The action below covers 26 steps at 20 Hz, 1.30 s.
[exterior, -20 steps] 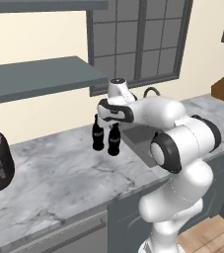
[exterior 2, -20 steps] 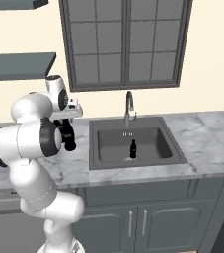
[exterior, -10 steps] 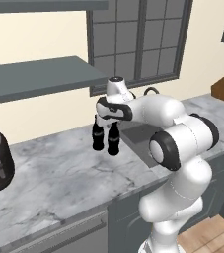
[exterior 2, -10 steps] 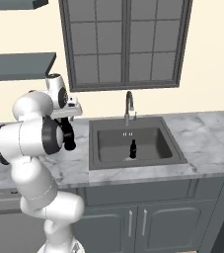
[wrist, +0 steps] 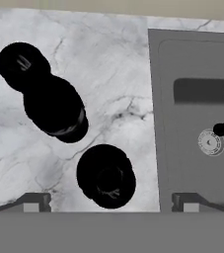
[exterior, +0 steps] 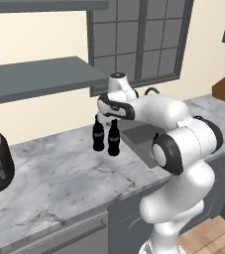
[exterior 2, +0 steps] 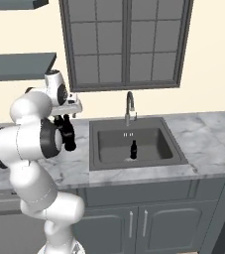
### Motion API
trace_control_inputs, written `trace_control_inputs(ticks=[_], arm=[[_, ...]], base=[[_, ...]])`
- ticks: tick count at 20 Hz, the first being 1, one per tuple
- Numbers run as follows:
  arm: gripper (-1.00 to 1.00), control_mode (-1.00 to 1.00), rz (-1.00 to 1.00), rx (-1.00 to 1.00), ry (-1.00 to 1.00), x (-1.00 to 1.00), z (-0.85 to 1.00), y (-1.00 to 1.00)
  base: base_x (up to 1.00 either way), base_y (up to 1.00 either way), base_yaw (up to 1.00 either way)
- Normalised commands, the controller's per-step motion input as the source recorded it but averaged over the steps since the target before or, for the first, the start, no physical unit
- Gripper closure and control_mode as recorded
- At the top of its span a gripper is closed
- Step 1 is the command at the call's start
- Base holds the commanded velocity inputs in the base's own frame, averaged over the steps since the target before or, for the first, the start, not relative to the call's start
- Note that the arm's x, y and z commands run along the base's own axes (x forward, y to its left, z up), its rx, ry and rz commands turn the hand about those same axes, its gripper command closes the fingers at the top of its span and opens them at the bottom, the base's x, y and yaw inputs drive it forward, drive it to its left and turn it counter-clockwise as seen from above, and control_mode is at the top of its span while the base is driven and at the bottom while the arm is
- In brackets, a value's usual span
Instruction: Place the large bottle from the dining counter next to the other large bottle outside the sink, and place the small bottle from the dining counter next to the other small bottle inside the sink.
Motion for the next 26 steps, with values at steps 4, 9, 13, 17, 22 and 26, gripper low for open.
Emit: trace_control_inputs(ticks=[4,9,13,17,22,26], arm=[[-1.00,-1.00,-0.01,0.05,-0.07,-0.42,0.55,0.00],[-1.00,-1.00,-0.09,0.15,0.01,-0.95,0.03,-0.02],[-1.00,-1.00,-0.01,0.11,0.13,-1.00,0.14,-0.10],[-1.00,-1.00,0.11,0.02,0.08,-0.98,0.13,0.01],[-1.00,-1.00,0.14,0.01,0.02,-0.52,-0.03,0.01],[-1.00,-1.00,0.00,0.00,0.00,0.00,0.00,0.00]], base=[[0.00,0.00,0.00],[0.00,0.00,0.00],[0.00,0.00,0.00],[0.00,0.00,0.00],[0.00,0.00,0.00],[0.00,0.00,0.00]])
